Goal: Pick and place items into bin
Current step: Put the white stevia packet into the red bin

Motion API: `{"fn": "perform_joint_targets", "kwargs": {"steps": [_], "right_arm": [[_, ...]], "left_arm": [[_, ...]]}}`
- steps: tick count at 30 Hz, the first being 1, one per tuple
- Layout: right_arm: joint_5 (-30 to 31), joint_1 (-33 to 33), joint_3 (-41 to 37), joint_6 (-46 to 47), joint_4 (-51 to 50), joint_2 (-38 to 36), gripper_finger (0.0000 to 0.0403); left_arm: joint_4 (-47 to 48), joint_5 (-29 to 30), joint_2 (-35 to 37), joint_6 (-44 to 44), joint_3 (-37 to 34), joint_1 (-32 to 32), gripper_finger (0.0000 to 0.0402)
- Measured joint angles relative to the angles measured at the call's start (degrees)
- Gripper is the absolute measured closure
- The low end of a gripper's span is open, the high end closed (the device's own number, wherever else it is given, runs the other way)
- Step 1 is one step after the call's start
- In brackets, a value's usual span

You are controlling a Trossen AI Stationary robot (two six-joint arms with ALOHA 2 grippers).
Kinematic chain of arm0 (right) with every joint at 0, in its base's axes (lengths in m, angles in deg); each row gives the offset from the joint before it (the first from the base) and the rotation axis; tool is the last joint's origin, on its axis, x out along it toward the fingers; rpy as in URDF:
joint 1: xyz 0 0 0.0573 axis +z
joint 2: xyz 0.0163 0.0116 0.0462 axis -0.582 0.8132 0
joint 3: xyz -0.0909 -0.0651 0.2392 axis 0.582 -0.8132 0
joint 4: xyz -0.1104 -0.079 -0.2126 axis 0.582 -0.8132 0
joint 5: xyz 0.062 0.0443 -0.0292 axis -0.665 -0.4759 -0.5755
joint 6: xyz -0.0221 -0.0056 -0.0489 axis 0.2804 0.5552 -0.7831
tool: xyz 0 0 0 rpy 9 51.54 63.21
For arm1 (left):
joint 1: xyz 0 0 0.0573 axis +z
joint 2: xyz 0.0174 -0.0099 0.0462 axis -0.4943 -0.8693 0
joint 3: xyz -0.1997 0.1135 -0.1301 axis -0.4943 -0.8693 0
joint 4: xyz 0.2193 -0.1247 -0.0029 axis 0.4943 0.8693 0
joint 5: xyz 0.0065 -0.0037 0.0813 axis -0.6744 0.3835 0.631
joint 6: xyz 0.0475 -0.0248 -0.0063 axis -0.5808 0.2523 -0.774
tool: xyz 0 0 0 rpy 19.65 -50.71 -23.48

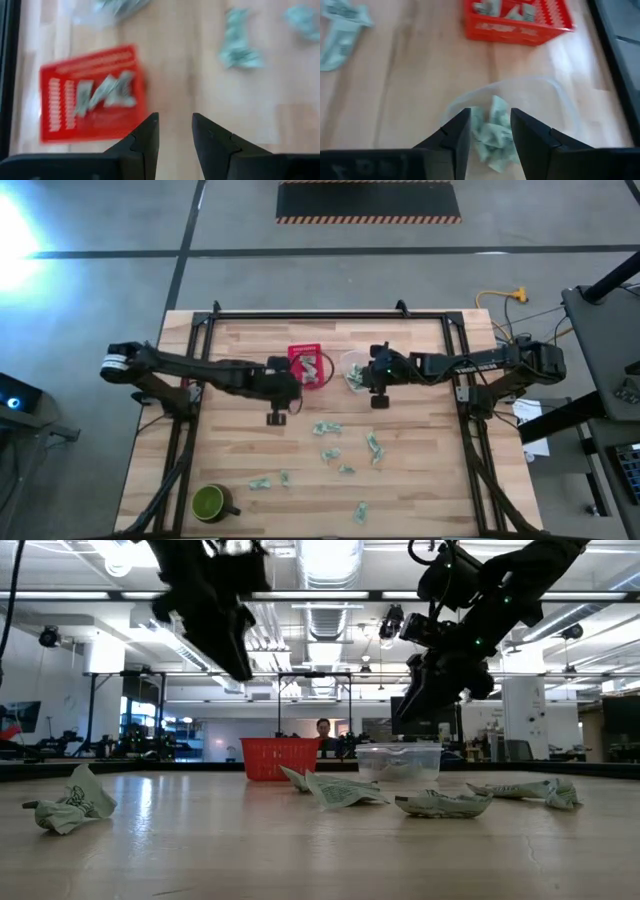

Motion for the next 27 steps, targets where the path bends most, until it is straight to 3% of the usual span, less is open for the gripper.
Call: {"fn": "perform_joint_targets", "kwargs": {"steps": [5, 11, 15, 27], "right_arm": [[-5.81, 0.45, 0.00, 0.77, -1.02, 0.00, 0.0284], [-15.15, 1.49, -0.15, 2.63, -1.26, 0.00, 0.0282], [-15.66, 2.50, -0.15, 3.84, -2.78, -0.02, 0.0279], [-15.64, 3.22, -0.22, 5.97, -4.39, -0.13, 0.0284]], "left_arm": [[-9.07, -1.26, -1.83, -1.76, -0.61, -6.03, 0.0301], [-16.18, -1.56, -8.76, -8.35, -1.04, -11.08, 0.0301], [-17.08, 2.45, -13.14, -9.15, -1.04, -11.68, 0.0301], [-20.28, 3.04, -21.95, -9.14, -0.20, -11.72, 0.0301]]}}
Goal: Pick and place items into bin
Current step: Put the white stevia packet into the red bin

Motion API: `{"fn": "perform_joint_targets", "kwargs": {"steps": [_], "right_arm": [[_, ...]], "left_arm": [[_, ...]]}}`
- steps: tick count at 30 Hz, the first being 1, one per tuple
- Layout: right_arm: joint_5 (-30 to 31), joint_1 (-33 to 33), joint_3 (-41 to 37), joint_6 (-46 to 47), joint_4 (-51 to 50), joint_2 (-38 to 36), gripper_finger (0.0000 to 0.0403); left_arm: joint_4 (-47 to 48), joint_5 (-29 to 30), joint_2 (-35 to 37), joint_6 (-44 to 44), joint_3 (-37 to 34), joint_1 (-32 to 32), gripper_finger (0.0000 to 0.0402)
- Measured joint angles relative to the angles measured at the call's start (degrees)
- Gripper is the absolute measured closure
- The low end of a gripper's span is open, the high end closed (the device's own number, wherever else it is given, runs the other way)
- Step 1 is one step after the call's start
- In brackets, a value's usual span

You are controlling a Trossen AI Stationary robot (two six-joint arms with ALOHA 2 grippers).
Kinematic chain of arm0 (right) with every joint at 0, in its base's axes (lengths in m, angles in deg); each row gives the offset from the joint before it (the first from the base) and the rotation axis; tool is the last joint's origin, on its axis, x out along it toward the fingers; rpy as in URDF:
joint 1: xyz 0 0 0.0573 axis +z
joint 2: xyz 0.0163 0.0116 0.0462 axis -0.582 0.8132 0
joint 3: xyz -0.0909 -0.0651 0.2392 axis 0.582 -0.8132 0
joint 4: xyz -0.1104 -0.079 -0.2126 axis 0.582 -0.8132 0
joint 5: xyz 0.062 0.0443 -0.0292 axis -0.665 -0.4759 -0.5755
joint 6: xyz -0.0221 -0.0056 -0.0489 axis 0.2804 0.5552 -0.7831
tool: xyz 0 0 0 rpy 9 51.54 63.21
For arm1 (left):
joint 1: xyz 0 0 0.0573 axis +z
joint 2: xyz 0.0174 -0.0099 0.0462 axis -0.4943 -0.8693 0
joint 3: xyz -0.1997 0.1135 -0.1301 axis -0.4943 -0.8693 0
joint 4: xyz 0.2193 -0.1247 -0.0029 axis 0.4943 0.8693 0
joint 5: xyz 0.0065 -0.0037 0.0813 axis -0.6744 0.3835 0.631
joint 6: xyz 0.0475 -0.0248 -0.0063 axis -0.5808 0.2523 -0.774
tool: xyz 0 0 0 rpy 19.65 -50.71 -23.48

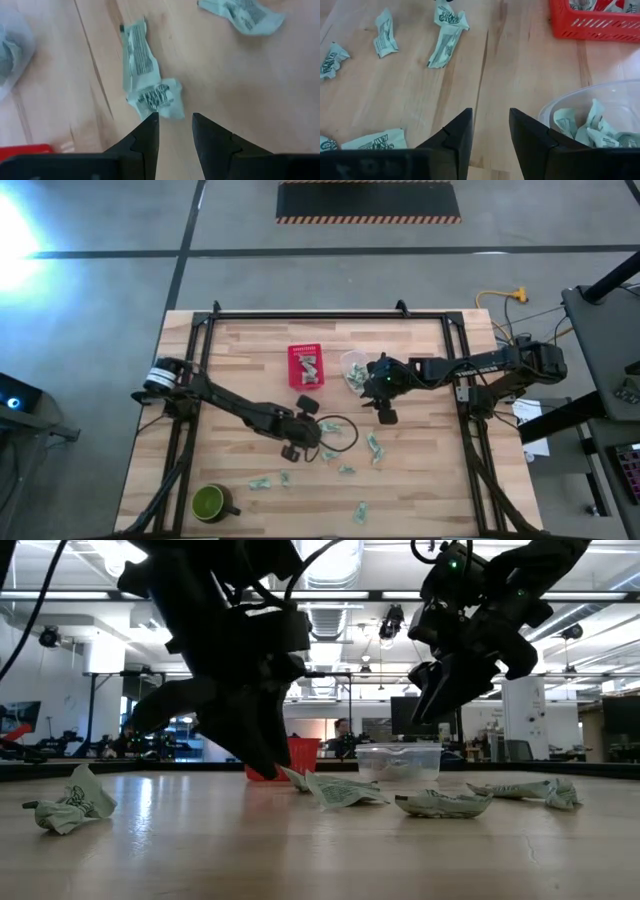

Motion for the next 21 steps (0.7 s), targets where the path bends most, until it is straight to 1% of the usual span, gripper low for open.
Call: {"fn": "perform_joint_targets", "kwargs": {"steps": [5, 11, 15, 21], "right_arm": [[0.00, 0.00, -0.02, -0.19, -0.21, 0.00, 0.0282], [0.00, 0.00, -0.02, -0.33, -0.19, -0.04, 0.0288], [0.00, 0.02, -0.07, -0.37, -0.20, -0.04, 0.0291], [0.00, 0.02, -0.10, -0.20, -0.19, -0.04, 0.0289]], "left_arm": [[-2.33, 0.24, 0.09, -0.04, 0.16, 0.00, 0.0301], [-2.97, 0.07, 0.34, -0.02, 0.06, -0.02, 0.0301], [-2.91, -1.31, -0.93, 0.02, -0.03, -0.11, 0.0301], [-3.99, -1.17, -2.72, 0.02, -0.03, -0.35, 0.0301]]}}
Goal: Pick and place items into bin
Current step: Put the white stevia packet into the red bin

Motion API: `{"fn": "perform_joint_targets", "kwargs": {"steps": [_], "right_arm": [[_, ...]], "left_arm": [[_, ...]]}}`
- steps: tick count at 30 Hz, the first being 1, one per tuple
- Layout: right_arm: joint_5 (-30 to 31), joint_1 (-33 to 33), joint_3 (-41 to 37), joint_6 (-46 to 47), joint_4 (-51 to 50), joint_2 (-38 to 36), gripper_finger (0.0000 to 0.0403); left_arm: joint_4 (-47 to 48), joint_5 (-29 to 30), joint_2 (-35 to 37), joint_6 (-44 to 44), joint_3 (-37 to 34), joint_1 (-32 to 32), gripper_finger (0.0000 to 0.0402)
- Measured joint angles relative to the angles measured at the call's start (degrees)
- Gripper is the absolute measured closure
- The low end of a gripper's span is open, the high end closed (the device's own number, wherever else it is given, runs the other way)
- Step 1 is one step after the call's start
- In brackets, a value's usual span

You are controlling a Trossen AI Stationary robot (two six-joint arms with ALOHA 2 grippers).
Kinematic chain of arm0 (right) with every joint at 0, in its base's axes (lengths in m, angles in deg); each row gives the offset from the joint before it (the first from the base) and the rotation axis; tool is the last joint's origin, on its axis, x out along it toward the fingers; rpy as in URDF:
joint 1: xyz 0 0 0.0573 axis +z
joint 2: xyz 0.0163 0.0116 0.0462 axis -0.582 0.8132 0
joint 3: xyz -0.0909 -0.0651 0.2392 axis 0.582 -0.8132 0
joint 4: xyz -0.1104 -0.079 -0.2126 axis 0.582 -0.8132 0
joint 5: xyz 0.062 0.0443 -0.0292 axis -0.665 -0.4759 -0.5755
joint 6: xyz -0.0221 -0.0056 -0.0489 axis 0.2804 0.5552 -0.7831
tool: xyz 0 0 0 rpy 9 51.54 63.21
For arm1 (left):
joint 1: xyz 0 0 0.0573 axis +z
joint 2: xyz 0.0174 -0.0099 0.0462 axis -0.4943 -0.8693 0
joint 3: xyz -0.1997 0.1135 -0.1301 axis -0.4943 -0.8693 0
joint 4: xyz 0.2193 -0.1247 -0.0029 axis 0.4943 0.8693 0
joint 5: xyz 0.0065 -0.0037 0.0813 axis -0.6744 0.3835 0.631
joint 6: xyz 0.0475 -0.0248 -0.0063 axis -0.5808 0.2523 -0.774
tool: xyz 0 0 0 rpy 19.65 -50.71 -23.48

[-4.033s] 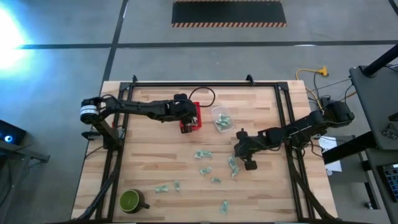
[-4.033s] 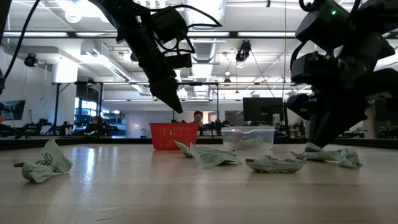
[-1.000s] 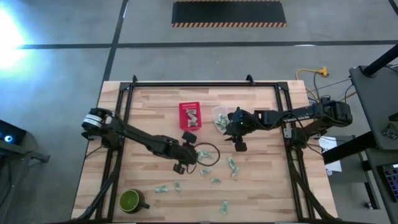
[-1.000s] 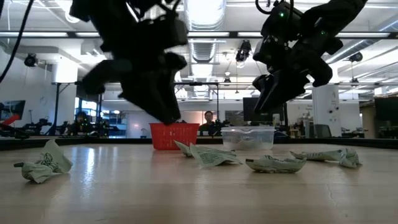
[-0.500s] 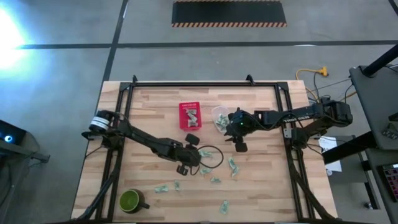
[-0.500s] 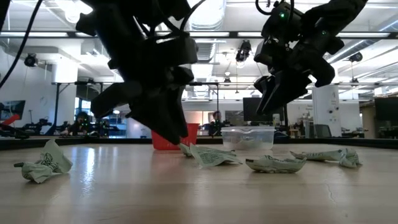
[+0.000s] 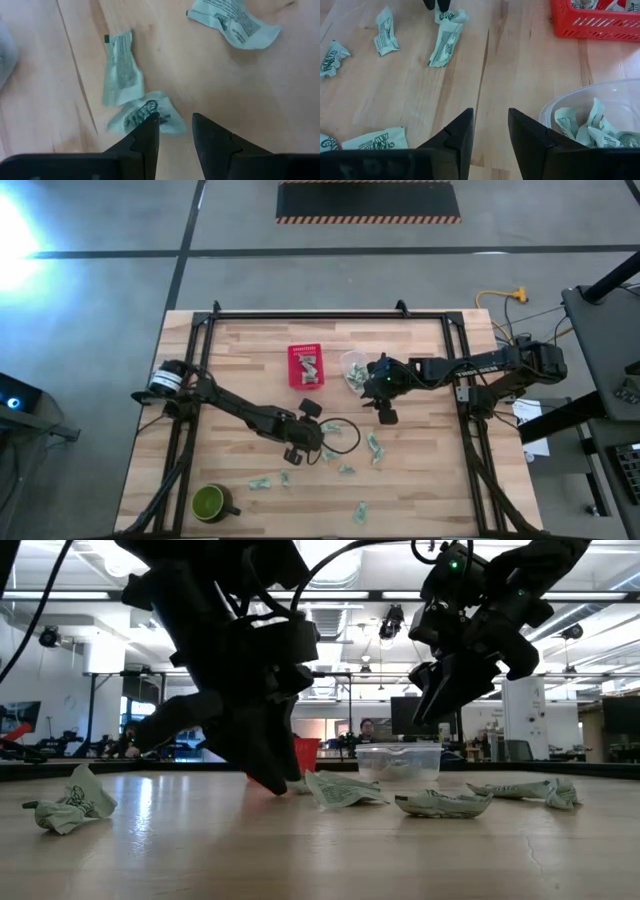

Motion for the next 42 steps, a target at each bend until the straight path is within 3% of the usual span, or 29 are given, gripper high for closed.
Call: {"fn": "perform_joint_targets", "kwargs": {"steps": [32, 42], "right_arm": [[0.02, 0.00, -0.44, 0.22, 0.07, 0.04, 0.0303], [0.02, 0.00, -0.68, 0.23, 0.11, 0.04, 0.0310]], "left_arm": [[-2.45, 3.13, -0.07, 0.04, 0.11, -0.02, 0.0303], [-2.47, 3.13, -0.07, 0.00, 0.11, -0.02, 0.0375]]}}
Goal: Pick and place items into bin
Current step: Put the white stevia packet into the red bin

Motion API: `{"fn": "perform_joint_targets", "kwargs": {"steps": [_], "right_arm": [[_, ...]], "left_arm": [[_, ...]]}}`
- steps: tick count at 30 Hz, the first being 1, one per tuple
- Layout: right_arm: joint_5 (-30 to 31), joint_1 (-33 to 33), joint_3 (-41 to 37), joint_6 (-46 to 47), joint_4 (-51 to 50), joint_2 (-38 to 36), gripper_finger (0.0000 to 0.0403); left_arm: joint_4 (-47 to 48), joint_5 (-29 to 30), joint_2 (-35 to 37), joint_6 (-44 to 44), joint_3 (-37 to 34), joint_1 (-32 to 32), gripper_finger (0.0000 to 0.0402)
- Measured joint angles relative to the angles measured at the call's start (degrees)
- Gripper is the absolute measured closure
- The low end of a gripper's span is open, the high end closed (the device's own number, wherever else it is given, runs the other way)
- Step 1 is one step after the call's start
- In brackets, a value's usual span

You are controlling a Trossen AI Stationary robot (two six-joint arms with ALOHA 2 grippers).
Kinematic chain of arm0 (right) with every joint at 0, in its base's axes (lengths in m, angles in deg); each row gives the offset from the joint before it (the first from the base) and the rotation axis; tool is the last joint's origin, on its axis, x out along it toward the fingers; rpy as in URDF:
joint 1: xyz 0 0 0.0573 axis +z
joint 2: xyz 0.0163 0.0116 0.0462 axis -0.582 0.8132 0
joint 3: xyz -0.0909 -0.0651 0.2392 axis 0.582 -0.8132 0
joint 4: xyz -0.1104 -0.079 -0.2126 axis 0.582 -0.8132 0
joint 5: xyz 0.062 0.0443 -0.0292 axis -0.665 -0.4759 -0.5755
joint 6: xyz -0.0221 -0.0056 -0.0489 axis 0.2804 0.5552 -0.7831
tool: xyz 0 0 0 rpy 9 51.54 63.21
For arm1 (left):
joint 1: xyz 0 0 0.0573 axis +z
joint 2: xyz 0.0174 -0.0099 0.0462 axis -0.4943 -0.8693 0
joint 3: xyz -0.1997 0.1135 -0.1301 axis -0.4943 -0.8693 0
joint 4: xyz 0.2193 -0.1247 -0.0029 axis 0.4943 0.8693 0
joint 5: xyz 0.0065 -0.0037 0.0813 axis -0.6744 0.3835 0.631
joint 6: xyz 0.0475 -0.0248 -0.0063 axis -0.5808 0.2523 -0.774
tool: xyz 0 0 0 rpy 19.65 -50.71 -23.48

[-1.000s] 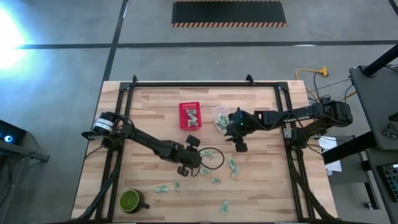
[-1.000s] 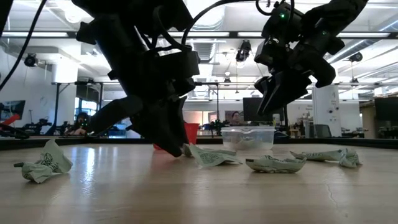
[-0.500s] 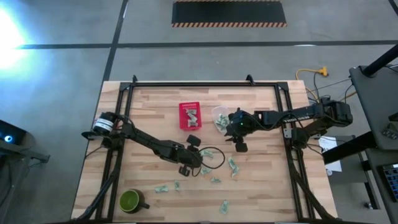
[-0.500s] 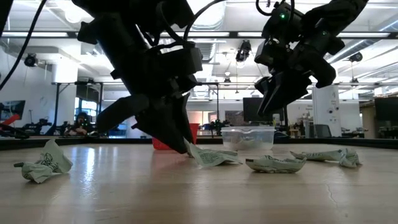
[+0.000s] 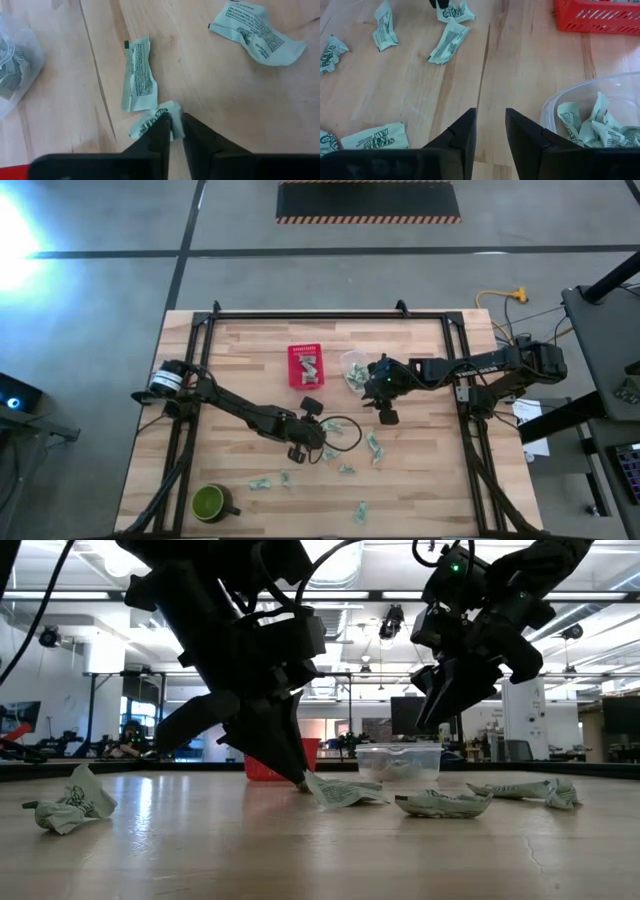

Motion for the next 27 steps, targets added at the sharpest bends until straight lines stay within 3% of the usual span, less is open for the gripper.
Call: {"fn": "perform_joint_targets", "kwargs": {"steps": [3, 10, 22, 27], "right_arm": [[0.00, 0.00, -0.02, -0.01, 0.00, 0.02, 0.0312], [0.00, 0.00, -0.06, -0.02, 0.00, 0.02, 0.0310], [0.02, -0.01, -0.20, -0.21, 0.12, 0.02, 0.0319], [0.02, -0.02, -0.22, -0.05, 0.71, 0.02, 0.0315]], "left_arm": [[0.02, 0.00, 0.00, -0.02, -0.02, 0.00, 0.0397], [0.95, 0.86, 0.26, -0.06, -0.02, -0.04, 0.0400], [8.53, 11.77, 11.29, -2.36, 0.15, 0.23, 0.0401], [10.04, 16.48, 15.42, -5.86, -0.17, 3.08, 0.0401]]}}
